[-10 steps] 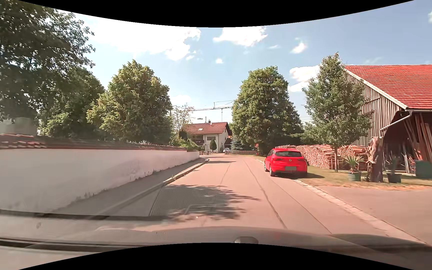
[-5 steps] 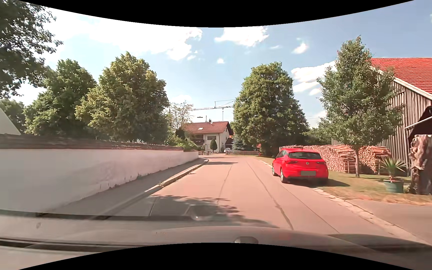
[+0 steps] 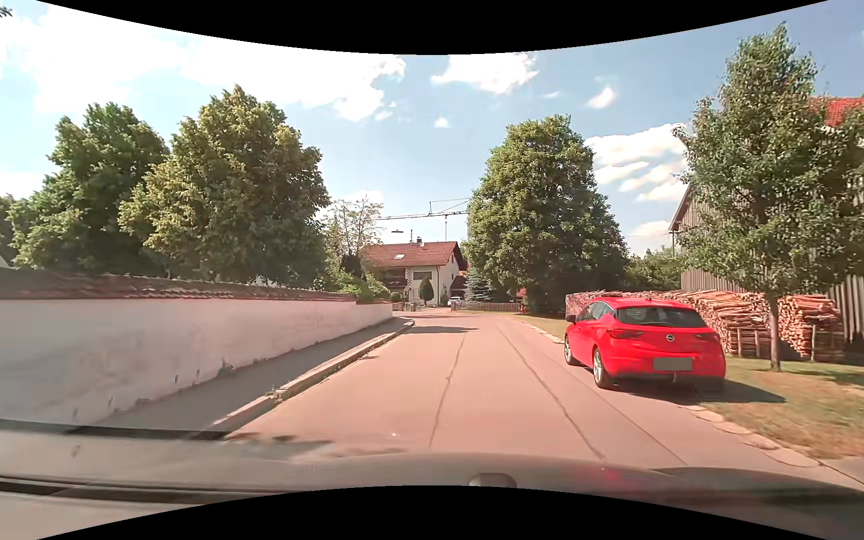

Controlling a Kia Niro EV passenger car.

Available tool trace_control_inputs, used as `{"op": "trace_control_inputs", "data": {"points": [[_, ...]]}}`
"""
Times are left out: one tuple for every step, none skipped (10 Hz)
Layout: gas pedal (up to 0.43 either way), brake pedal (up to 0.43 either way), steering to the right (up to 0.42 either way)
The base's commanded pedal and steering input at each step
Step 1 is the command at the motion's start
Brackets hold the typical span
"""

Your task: Follow the waypoints while adhering to traffic rules and regulations

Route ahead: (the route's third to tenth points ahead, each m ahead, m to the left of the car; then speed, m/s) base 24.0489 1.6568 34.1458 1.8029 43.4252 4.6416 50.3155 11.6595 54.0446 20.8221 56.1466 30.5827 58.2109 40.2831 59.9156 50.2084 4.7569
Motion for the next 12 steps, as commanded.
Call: {"op": "trace_control_inputs", "data": {"points": [[0.118, 0.000, 0.015], [0.118, 0.000, 0.018], [0.118, 0.000, 0.020], [0.118, 0.000, 0.025], [0.118, 0.000, 0.030], [0.118, 0.000, 0.032], [0.118, 0.000, 0.032], [0.118, 0.000, 0.032], [0.118, 0.000, 0.032], [0.118, 0.000, 0.032], [0.118, 0.000, 0.032], [0.118, 0.000, 0.032]]}}
